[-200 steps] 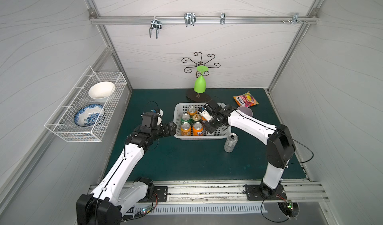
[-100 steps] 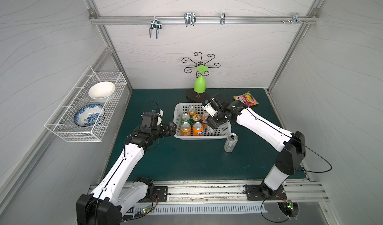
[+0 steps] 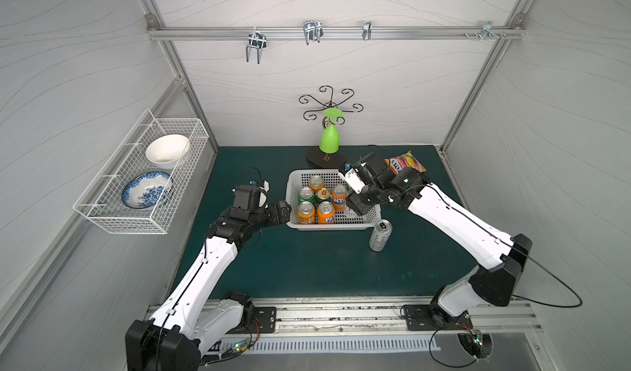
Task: Take out the drinks from the basket
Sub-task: Pick up the drink from the basket.
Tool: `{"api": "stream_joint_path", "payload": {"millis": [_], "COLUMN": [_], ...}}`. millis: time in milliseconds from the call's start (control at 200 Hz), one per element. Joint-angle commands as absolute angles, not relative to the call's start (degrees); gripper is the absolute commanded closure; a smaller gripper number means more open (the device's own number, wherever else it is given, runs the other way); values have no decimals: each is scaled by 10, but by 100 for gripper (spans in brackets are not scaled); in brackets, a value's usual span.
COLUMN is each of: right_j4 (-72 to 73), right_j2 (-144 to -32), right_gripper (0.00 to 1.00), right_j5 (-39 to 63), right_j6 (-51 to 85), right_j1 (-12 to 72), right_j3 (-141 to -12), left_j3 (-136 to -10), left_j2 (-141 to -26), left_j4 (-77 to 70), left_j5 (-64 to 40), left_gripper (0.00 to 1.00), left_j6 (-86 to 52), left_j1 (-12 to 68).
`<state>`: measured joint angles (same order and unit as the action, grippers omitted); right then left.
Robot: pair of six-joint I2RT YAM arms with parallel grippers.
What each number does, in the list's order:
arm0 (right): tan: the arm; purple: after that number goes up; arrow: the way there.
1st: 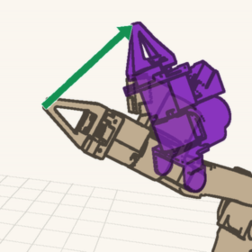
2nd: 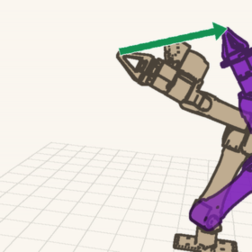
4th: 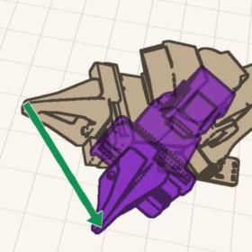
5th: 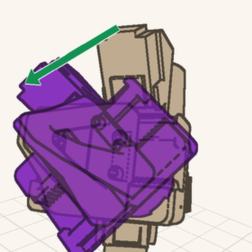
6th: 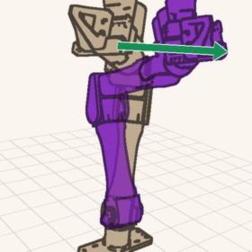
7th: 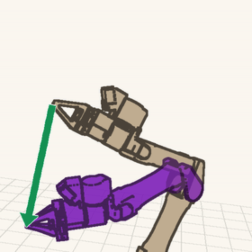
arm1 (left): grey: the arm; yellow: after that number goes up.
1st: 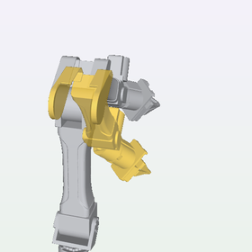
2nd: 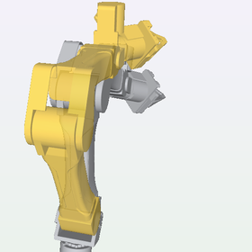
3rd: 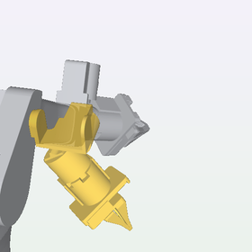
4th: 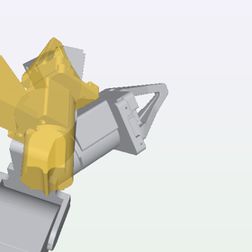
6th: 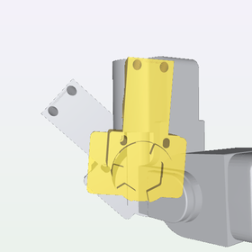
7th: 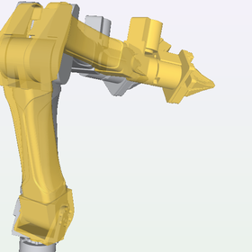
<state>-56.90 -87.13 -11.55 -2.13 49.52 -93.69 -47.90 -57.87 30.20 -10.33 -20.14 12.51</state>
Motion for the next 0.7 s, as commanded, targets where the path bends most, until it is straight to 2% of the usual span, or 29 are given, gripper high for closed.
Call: {"api": "stream_joint_path", "payload": {"millis": [0, 360, 695], "right_j4": [-571, -577, -548], "right_j2": [-830, -786, -739], "right_gripper": [48, 48, 48], "right_j5": [-132, -152, -196], "right_j6": [0, 38, 133], "right_j1": [507, 537, 574], "right_j3": [-952, -912, -831], "left_j3": [-505, -505, -504], "left_j2": [-575, -574, -572], "left_j4": [295, 296, 297], "left_j5": [-109, -108, -105], "left_gripper": [2, 2, 2], "left_j6": [-196, -197, -197], "left_j1": [127, 128, 127]}}
